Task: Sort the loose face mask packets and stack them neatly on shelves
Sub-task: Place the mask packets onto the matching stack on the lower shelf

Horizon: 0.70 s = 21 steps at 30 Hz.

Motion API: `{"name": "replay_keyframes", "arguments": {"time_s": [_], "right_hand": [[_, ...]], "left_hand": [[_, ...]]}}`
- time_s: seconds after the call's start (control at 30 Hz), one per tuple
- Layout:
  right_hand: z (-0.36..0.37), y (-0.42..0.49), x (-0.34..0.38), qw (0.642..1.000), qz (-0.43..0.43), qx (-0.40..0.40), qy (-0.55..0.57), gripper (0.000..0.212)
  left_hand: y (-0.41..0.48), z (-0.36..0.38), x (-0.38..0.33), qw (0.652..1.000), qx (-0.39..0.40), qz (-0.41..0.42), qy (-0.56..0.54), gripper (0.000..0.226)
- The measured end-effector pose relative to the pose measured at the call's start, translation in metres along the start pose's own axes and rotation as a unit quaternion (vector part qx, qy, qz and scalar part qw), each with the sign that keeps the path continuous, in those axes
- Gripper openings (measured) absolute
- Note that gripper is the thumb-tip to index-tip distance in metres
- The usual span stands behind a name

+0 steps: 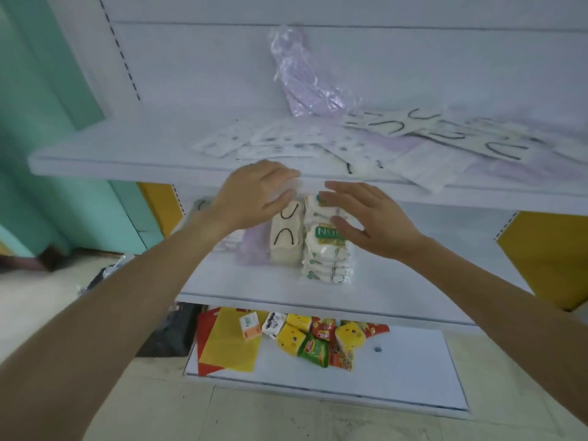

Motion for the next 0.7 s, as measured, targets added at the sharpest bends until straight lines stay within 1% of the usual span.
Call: {"name": "replay_keyframes", "arguments": {"time_s": [0.03,0.07,0.1,0.17,0.2,0.23,0.3,0.33,0.4,0.43,0.47,0.53,0.57,0.6,0.63,0.7], "right_hand": [[-0.007,0.005,-0.008,1.0,0.017,-0.017,-0.008,0.04],[-0.011,0.009,-0.021,0.998,0.061,-0.017,-0.017,0.043],[-0.011,0.011,-0.039,0.991,0.13,0.007,-0.027,0.046],[-0.004,0.008,-0.078,0.953,0.282,0.103,-0.039,0.054],[0.001,0.006,-0.094,0.932,0.325,0.153,-0.041,0.058],[0.006,0.007,-0.107,0.921,0.339,0.189,-0.043,0.06],[0.012,0.017,-0.123,0.916,0.326,0.232,-0.029,0.057],[0.012,0.026,-0.129,0.917,0.321,0.238,-0.004,0.054],[0.011,0.044,-0.138,0.915,0.33,0.214,0.09,0.042],[0.009,0.052,-0.141,0.914,0.335,0.195,0.12,0.035],[0.005,0.06,-0.144,0.918,0.335,0.169,0.126,0.029],[0.0,0.077,-0.148,0.936,0.327,0.088,0.093,0.028],[0.001,0.087,-0.147,0.942,0.322,0.052,0.076,0.028],[0.005,0.097,-0.144,0.945,0.317,0.029,0.067,0.027],[0.012,0.108,-0.14,0.948,0.312,0.025,0.063,0.027],[0.032,0.128,-0.132,0.947,0.31,0.05,0.065,0.028]], "left_hand": [[0.005,-0.009,0.005,1.0,-0.017,-0.018,0.008,0.041],[0.009,-0.015,0.012,0.999,-0.021,-0.046,0.014,0.04],[0.013,-0.017,0.022,0.997,-0.011,-0.081,0.015,0.038],[0.016,-0.013,0.046,0.987,0.04,-0.156,0.02,0.039],[0.016,-0.008,0.059,0.977,0.078,-0.194,0.029,0.041],[0.016,-0.003,0.072,0.966,0.116,-0.227,0.037,0.044],[0.014,0.009,0.097,0.941,0.191,-0.277,0.029,0.048],[0.013,0.015,0.107,0.929,0.228,-0.292,0.01,0.05],[0.014,0.027,0.123,0.912,0.284,-0.295,-0.033,0.051],[0.017,0.03,0.129,0.913,0.29,-0.282,-0.048,0.049],[0.021,0.029,0.135,0.922,0.275,-0.268,-0.058,0.047],[0.032,0.021,0.154,0.947,0.197,-0.249,-0.057,0.042],[0.038,0.017,0.166,0.954,0.16,-0.247,-0.051,0.04],[0.043,0.015,0.18,0.955,0.141,-0.256,-0.046,0.04],[0.047,0.017,0.194,0.949,0.146,-0.277,-0.04,0.044],[0.05,0.027,0.217,0.916,0.213,-0.337,-0.037,0.061]]}}
Point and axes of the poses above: each hand's wrist, its own y-axis towards the middle knuckle, its own z-axis out of the palm, x = y × z, the point moved 5 cm from there along y, towards the middle knuckle, and after that the axes turned 2 degrees about y, right-handed, at the moved point
